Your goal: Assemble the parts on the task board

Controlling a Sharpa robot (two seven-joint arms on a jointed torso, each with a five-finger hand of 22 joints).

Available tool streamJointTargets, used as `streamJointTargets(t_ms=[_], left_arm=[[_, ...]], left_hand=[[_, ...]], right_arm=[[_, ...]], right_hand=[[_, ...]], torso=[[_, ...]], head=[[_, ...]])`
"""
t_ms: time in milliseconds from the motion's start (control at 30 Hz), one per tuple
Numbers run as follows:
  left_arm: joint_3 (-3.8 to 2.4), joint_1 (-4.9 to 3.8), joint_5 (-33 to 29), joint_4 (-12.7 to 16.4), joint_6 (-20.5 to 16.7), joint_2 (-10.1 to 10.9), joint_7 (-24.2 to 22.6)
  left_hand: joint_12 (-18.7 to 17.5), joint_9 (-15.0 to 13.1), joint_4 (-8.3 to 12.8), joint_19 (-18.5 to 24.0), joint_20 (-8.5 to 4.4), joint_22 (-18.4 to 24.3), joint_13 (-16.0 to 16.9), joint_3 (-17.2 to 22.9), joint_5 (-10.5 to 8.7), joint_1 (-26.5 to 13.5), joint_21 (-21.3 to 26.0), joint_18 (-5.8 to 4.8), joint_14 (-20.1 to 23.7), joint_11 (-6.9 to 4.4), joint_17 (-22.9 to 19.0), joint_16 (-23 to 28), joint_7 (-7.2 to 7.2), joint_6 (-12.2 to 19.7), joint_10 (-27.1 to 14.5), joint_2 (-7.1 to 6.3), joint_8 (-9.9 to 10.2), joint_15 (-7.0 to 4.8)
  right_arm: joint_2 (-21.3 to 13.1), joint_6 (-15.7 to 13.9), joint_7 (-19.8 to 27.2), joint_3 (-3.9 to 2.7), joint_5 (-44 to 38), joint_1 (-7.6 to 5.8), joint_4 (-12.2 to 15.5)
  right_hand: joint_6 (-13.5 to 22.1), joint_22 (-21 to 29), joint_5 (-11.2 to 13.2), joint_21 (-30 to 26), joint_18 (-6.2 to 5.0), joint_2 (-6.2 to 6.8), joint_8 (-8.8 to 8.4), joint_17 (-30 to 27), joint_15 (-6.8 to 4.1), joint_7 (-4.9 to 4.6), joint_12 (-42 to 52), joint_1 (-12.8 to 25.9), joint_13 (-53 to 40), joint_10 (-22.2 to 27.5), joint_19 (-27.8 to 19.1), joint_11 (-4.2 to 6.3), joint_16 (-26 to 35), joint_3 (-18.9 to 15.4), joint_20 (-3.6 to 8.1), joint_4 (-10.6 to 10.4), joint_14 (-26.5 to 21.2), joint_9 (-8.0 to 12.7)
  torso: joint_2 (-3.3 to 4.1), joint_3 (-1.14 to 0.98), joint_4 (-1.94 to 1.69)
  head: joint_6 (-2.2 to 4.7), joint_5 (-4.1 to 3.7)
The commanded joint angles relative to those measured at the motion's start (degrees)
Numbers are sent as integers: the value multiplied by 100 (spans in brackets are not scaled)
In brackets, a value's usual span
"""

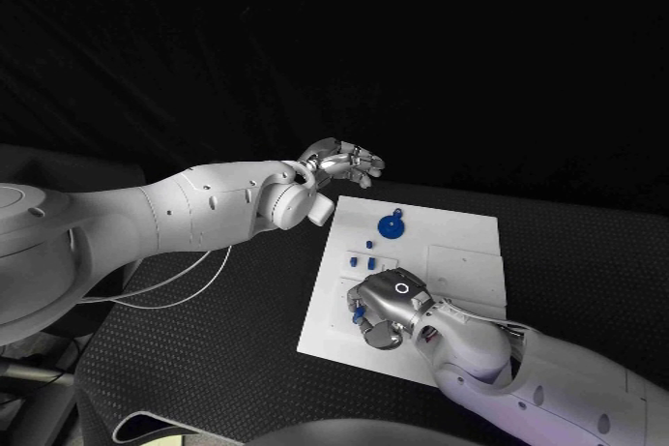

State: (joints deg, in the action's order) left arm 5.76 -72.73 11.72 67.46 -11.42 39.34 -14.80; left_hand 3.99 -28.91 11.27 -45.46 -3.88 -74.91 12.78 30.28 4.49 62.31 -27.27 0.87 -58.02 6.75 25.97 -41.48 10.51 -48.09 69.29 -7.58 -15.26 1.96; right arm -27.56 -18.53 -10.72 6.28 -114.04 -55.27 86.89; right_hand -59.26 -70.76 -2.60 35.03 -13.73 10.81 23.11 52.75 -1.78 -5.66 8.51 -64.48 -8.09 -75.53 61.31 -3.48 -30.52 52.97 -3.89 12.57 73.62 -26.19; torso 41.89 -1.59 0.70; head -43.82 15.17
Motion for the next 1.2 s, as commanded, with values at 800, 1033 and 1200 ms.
streamJointTargets(t_ms=[800, 1033, 1200], left_arm=[[-4, -5, -32, 8, 108, -13, -8], [-4, -5, -32, 8, 109, -17, -7], [-4, -6, -32, 8, 110, -18, -7]], left_hand=[[6, 10, -32, -5, 36, -23, -9, -12, -20, -48, 48, 2, -20, -12, 18, 28, 3, 64, -43, -2, 6, 22], [6, 10, -39, -5, 37, -26, -9, -13, -20, -54, 52, 2, -20, -11, 22, 33, 4, 66, -45, 1, 5, 23], [6, 10, -40, -6, 37, -28, -9, -13, -20, -54, 55, 2, -20, -11, 24, 35, 5, 67, -45, 1, 5, 23]], right_arm=[[14, 65, -90, 2, -150, 7, -46], [31, 178, -90, 11, -157, 7, -83], [55, 225, -88, 24, -162, 7, -85]], right_hand=[[-46, -7, -19, 31, -127, -5, 18, 23, -58, -7, 24, -59, -16, -52, 19, -4, 9, 45, 38, 19, 0, -13], [-46, -8, -19, 34, -127, -6, 17, 27, -58, -8, 21, -60, -17, -53, 18, -5, 11, 46, 38, 21, 0, -14], [-45, -8, -19, 35, -127, -6, 16, 30, -58, -8, 18, -59, -17, -51, 17, -5, 12, 46, 38, 23, 0, -14]], torso=[[-1, -1, 5], [2, 0, 1], [-1, 0, 3]], head=[[-12, 4], [-13, 6], [-16, 6]])
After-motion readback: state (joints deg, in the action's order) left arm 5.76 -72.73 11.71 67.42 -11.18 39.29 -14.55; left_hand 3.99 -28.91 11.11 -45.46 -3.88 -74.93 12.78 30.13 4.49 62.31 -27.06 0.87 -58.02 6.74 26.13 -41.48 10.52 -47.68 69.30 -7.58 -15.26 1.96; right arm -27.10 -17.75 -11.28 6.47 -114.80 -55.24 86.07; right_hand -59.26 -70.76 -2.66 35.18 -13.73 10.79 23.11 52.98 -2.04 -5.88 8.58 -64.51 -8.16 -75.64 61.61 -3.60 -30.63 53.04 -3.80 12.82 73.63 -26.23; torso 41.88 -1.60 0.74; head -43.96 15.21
